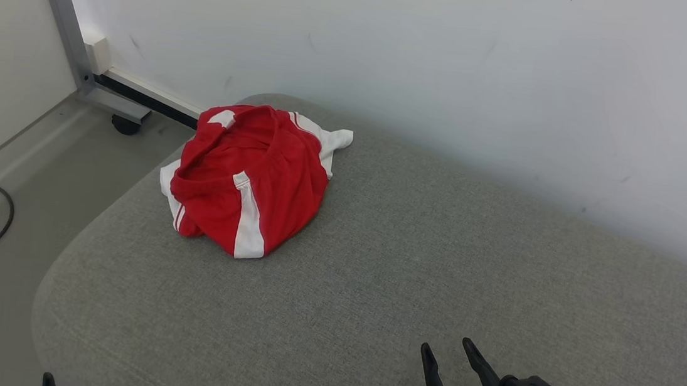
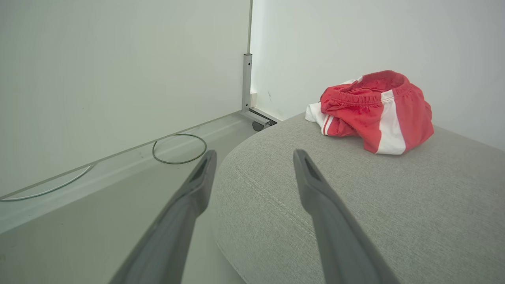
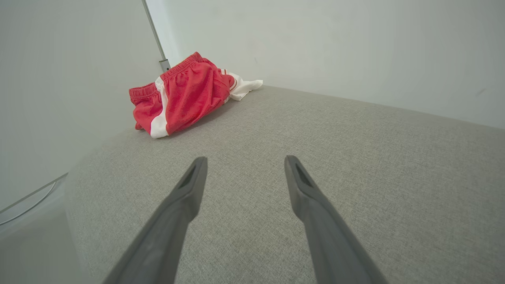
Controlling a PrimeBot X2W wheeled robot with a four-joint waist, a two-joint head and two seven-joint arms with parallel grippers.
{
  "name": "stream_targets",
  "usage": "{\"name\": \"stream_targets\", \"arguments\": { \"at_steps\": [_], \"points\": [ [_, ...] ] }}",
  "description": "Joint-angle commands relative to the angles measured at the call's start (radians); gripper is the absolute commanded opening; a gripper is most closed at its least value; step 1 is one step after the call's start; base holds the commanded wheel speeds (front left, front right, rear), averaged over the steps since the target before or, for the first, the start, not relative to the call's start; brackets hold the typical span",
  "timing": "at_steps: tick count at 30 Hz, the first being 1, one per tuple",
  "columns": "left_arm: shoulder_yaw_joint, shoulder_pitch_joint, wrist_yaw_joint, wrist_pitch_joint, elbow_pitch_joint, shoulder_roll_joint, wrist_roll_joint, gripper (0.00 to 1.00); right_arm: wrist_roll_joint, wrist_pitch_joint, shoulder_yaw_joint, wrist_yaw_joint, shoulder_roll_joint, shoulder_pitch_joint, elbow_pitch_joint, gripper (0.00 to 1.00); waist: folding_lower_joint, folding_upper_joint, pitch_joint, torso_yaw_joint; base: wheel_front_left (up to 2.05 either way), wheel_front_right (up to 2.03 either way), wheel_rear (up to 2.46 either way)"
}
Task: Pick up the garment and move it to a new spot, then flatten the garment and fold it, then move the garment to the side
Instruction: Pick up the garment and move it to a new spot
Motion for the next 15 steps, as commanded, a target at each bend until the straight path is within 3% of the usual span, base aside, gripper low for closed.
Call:
{"name": "stream_targets", "arguments": {
  "at_steps": [1,9,15],
  "points": [
    [0.003,0.009,-0.002,-0.003,-0.008,-0.006,0.010,1.00,0.005,-0.005,0.005,0.003,-0.002,-0.006,0.005,1.00,-0.0001,-0.0001,0.002,0.002,0.00,0.00,0.00],
    [-0.003,-0.062,-0.024,-0.003,0.007,-0.015,0.000,1.00,-0.005,-0.012,-0.004,0.003,-0.002,-0.001,0.018,1.00,-0.0001,-0.0001,0.000,-0.001,0.00,0.00,0.00],
    [-0.101,-0.303,-0.056,-0.003,0.124,-0.015,0.071,1.00,-0.040,-0.012,-0.037,0.003,-0.002,0.026,0.004,1.00,-0.0001,-0.0001,0.008,-0.002,0.00,0.00,0.00]
  ]
}}
